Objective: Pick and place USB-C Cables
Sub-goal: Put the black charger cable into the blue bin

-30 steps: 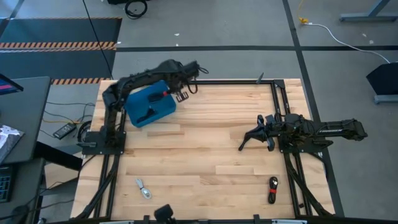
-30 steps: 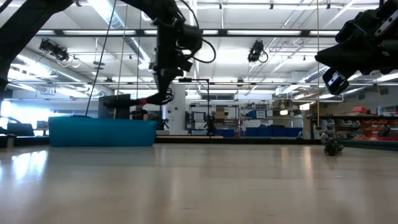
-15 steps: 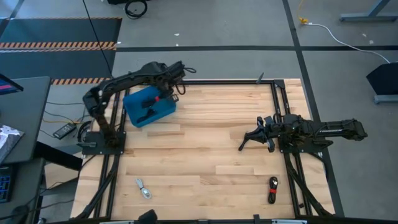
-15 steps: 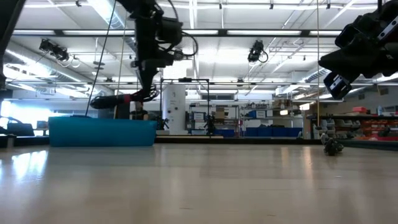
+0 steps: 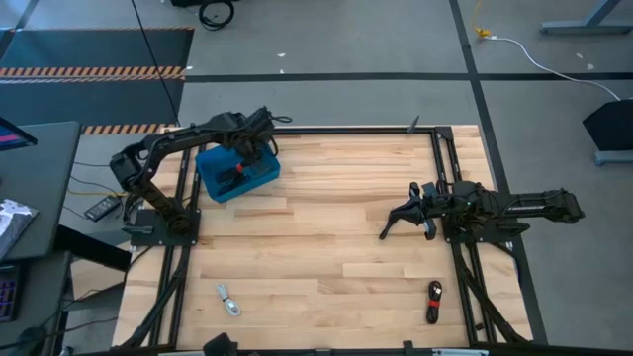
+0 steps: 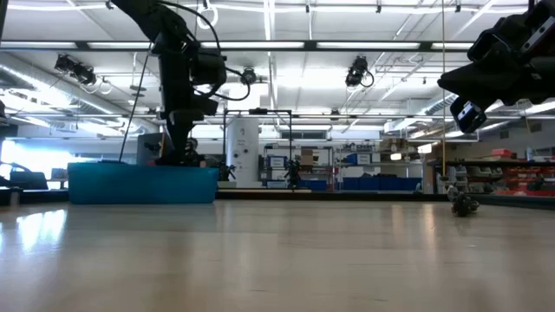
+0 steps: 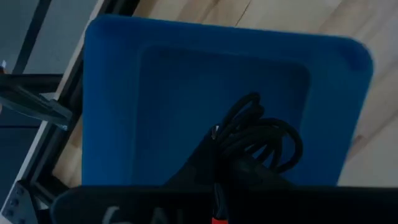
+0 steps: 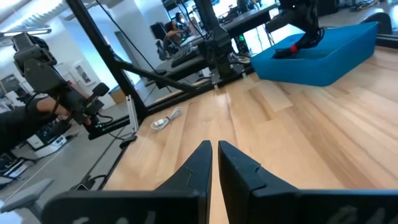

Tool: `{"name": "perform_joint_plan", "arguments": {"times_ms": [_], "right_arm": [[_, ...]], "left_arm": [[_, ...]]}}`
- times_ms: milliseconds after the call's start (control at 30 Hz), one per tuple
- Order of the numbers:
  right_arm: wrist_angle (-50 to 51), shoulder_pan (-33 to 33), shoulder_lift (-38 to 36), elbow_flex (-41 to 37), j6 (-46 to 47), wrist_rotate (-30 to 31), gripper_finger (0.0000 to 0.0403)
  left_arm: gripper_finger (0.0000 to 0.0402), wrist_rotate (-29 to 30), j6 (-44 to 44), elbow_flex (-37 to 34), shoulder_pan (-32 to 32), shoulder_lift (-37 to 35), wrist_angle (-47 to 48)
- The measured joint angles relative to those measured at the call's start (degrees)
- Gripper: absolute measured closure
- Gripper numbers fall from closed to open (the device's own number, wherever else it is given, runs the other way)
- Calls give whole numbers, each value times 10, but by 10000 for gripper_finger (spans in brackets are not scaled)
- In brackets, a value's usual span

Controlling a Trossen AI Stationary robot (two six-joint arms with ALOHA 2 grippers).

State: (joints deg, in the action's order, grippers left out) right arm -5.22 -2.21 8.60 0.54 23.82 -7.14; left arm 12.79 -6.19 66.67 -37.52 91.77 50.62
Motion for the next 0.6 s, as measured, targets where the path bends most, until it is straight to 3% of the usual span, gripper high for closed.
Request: {"name": "perform_joint_plan", "arguments": {"times_ms": [267,600], "right_arm": [[0,0,0,0,-4,0,369],[1,0,0,0,-4,-4,369]], "left_arm": [[375,44,-35,-4,-5,0,-25],[290,40,-24,-4,-7,0,-35]]}}
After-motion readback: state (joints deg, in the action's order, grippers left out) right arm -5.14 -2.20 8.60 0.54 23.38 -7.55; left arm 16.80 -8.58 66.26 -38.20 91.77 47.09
